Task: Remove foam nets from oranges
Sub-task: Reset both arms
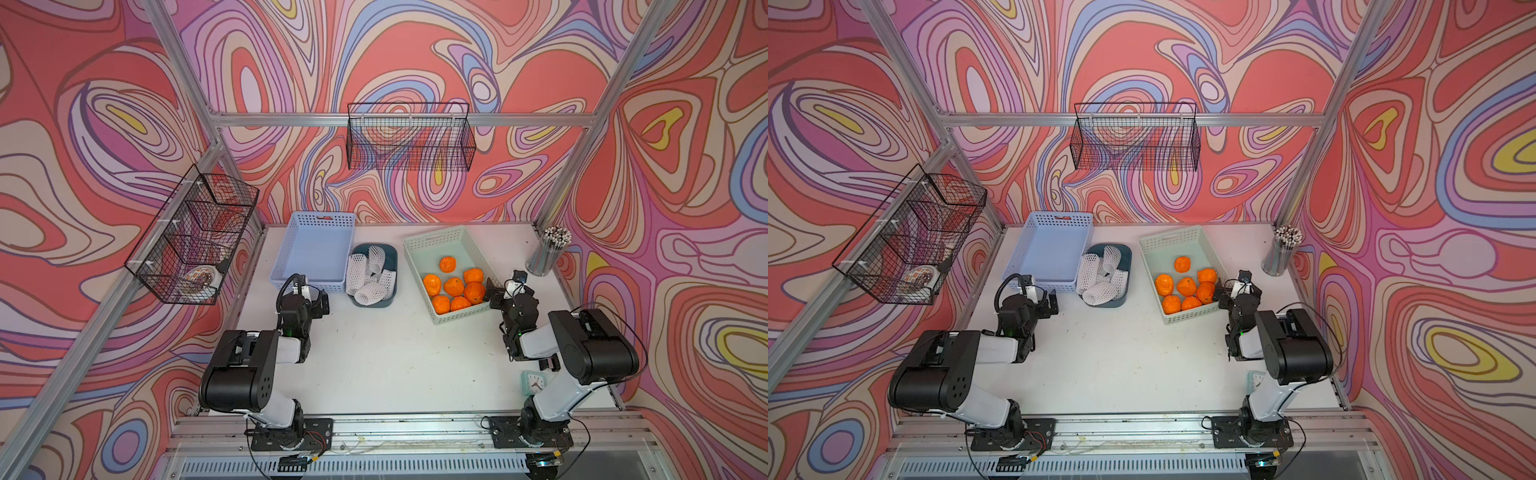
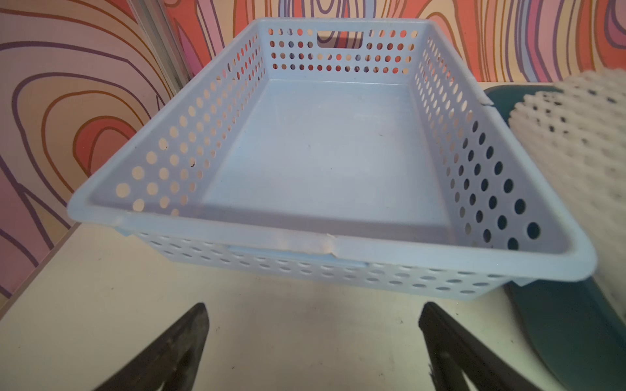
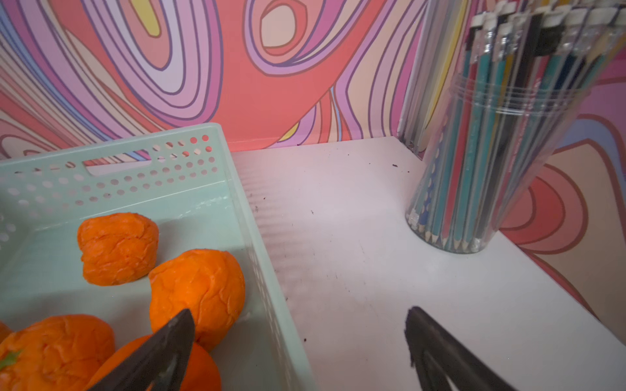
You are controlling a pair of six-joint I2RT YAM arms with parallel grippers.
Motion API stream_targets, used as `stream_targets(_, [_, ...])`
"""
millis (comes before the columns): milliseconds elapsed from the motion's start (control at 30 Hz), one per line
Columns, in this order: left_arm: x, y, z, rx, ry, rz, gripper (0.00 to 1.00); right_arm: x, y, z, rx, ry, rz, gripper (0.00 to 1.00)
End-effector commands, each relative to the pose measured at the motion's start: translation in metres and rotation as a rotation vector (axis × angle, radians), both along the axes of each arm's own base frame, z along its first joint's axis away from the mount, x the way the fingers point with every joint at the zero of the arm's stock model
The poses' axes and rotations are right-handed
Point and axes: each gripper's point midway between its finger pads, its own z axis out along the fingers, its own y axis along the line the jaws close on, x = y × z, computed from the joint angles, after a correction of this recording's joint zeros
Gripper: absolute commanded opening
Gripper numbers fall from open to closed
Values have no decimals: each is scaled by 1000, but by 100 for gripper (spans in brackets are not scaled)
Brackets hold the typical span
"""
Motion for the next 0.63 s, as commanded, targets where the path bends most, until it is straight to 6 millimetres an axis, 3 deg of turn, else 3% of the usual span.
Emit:
stream_targets(0, [3, 13, 10, 4, -35, 78, 100, 9, -13, -3, 13, 33, -73, 98])
stream_targets(600, [5, 16, 10, 7, -25, 99, 100, 13, -12, -7, 8, 63, -70, 98])
